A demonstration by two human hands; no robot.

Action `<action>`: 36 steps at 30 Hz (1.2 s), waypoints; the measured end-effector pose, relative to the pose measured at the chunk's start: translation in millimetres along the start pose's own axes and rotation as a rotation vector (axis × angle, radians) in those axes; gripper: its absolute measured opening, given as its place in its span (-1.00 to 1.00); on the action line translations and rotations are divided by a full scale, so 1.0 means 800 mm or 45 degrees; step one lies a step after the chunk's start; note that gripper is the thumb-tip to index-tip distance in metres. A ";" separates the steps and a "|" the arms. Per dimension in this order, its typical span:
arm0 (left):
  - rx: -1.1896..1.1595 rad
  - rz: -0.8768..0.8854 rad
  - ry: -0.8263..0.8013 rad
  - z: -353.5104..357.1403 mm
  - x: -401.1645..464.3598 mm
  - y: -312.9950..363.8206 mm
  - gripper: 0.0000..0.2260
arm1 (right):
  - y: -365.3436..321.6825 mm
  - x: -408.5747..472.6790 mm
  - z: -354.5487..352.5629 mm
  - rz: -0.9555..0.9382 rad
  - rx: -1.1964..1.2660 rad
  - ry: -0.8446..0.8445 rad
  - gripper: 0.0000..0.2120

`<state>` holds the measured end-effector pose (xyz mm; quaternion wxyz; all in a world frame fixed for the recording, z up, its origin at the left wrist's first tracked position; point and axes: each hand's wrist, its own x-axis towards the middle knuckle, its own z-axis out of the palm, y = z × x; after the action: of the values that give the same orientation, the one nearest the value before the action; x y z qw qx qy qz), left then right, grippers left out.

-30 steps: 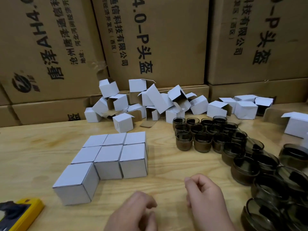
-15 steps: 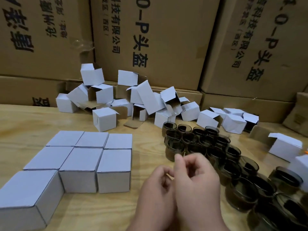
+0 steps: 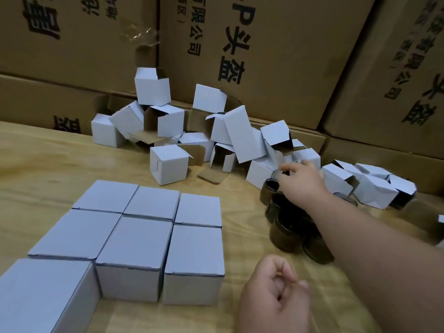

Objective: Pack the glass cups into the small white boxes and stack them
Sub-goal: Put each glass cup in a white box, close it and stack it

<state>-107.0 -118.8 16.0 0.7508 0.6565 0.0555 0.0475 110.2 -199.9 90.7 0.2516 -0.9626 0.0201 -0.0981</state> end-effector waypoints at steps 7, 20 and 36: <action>-0.058 -0.004 -0.084 -0.006 0.009 -0.008 -0.61 | -0.017 0.042 0.010 0.003 -0.124 -0.204 -0.74; -0.213 0.209 -0.011 0.003 0.008 -0.004 -0.68 | -0.050 -0.137 -0.044 -0.090 1.206 0.499 -0.52; 0.287 0.432 0.305 0.003 -0.003 -0.011 0.00 | 0.016 -0.307 -0.048 -0.130 1.277 0.608 -0.61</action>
<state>-108.8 -123.1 7.4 0.6421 0.7256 0.0381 0.2442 -137.9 -208.0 73.0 0.6623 -0.6758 -0.0195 -0.3230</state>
